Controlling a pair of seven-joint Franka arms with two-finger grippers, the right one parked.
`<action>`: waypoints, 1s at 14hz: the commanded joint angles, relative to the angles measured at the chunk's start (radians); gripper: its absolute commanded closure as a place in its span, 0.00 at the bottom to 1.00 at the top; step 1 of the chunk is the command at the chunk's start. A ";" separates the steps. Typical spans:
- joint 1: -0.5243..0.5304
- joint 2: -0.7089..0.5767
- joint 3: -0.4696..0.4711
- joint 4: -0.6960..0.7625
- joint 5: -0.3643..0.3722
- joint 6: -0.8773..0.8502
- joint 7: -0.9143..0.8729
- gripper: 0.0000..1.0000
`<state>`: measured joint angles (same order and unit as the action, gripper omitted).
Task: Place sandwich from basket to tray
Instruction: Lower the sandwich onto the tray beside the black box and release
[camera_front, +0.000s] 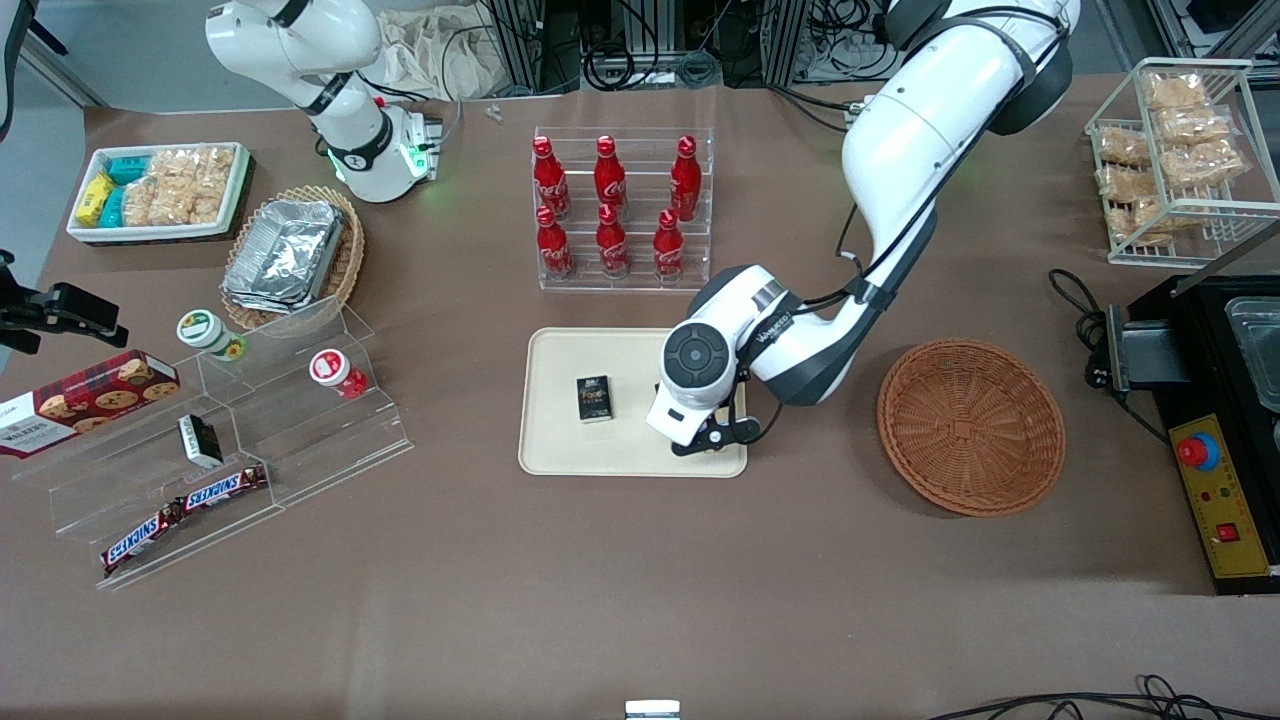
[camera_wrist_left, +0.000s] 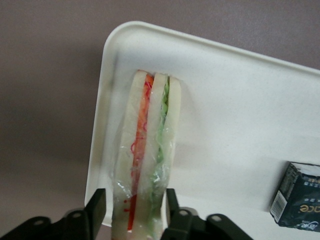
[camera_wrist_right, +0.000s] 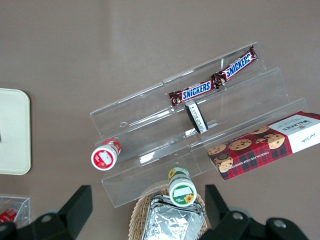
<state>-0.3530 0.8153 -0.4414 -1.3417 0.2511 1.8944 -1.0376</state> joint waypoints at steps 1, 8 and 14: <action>0.003 -0.040 0.000 0.015 0.017 -0.018 -0.001 0.00; 0.201 -0.338 -0.005 -0.002 -0.088 -0.170 0.144 0.00; 0.475 -0.671 -0.002 -0.214 -0.213 -0.227 0.543 0.00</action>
<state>0.0537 0.2594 -0.4383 -1.4415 0.0736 1.6678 -0.5848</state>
